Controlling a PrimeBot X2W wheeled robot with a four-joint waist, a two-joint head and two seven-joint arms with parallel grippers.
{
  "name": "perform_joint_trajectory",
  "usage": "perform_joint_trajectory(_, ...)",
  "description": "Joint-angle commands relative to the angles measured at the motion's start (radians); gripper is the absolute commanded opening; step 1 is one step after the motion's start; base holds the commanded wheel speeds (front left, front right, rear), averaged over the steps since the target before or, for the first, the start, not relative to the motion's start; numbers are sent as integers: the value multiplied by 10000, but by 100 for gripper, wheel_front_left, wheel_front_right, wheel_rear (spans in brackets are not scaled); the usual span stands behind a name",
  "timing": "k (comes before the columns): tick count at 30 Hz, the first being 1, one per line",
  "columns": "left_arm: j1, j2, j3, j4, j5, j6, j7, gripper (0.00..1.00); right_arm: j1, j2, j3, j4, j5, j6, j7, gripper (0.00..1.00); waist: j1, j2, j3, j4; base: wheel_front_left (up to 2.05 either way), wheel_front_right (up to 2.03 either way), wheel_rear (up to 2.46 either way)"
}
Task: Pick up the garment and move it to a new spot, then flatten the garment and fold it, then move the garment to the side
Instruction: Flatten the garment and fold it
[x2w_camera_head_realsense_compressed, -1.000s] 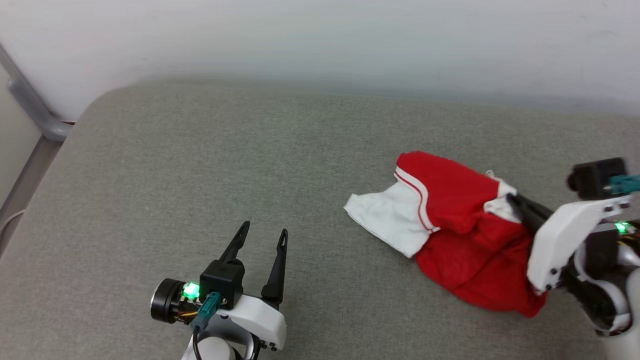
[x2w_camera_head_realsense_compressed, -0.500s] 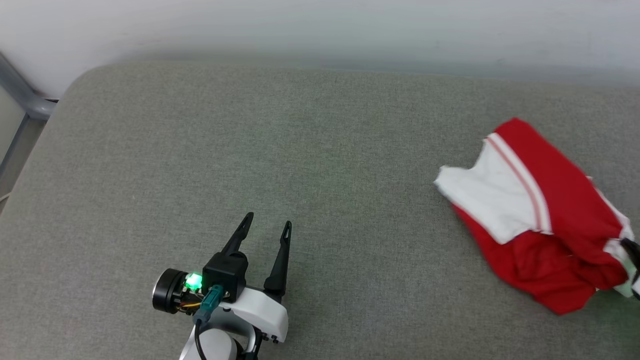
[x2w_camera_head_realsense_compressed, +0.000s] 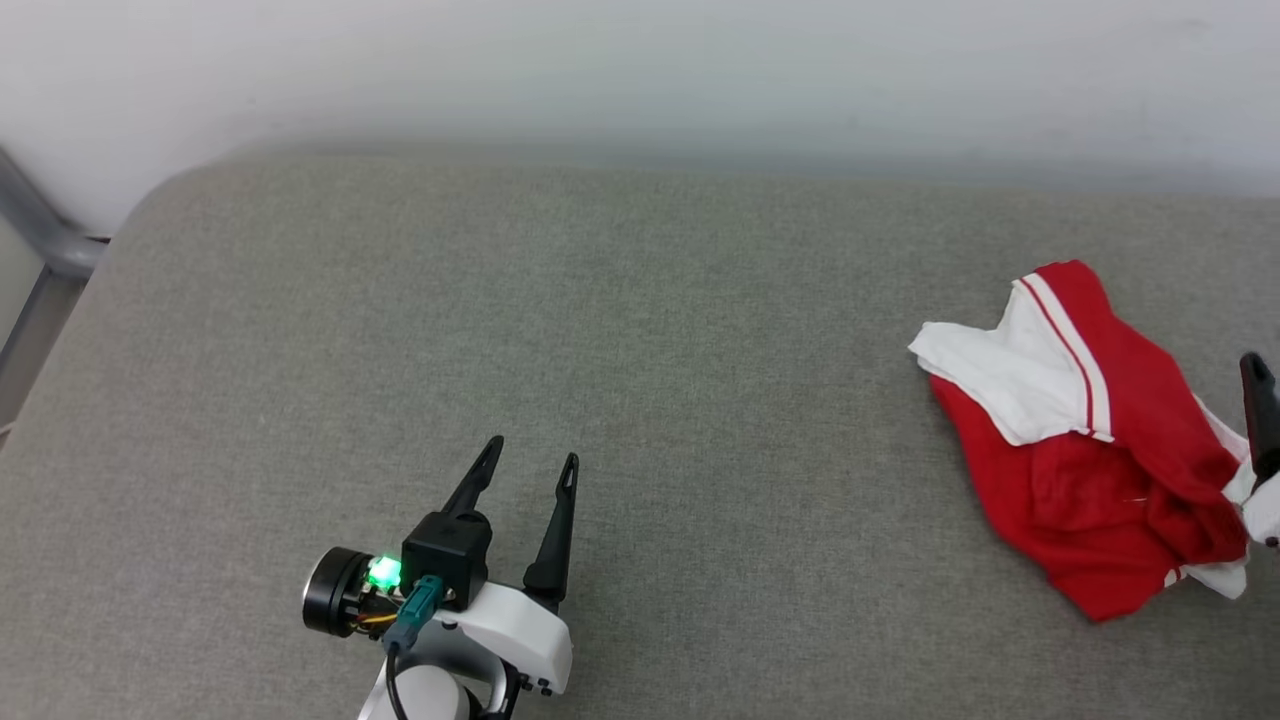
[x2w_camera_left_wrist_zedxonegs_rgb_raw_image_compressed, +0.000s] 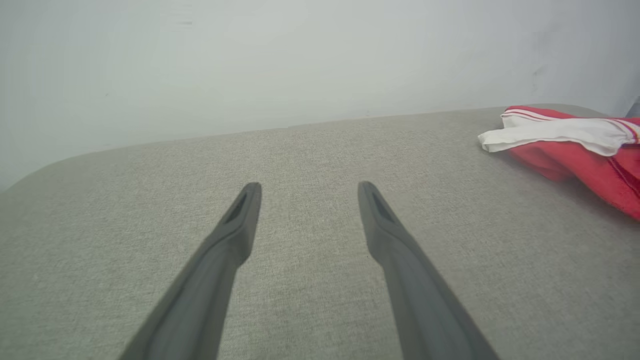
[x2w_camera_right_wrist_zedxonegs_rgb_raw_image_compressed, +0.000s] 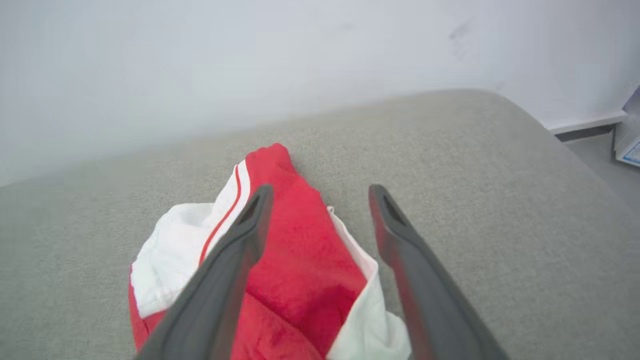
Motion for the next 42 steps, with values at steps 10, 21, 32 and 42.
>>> perform_joint_trajectory(10,333,-191,176,-341,-424,-77,-27,100,1821,169,1644,-2555,-364,-7,-3022,100,0,0,-769,-491,0,0,0)
perform_joint_trajectory(21,549,-274,39,-407,-446,-279,-27,100,3373,1643,1512,-3332,-825,-7,-4222,100,0,0,-835,-785,0,0,0)
perform_joint_trajectory(32,-2080,122,-627,143,-352,-1153,1268,100,2866,1863,1748,-3279,-968,-7,-4272,100,0,0,102,-1915,0,0,0)
perform_joint_trajectory(42,-6981,1178,-2774,1533,-3230,-1413,6646,100,2047,2264,2471,-3113,-954,-7,-4493,100,0,0,1720,-3830,0,0,0)
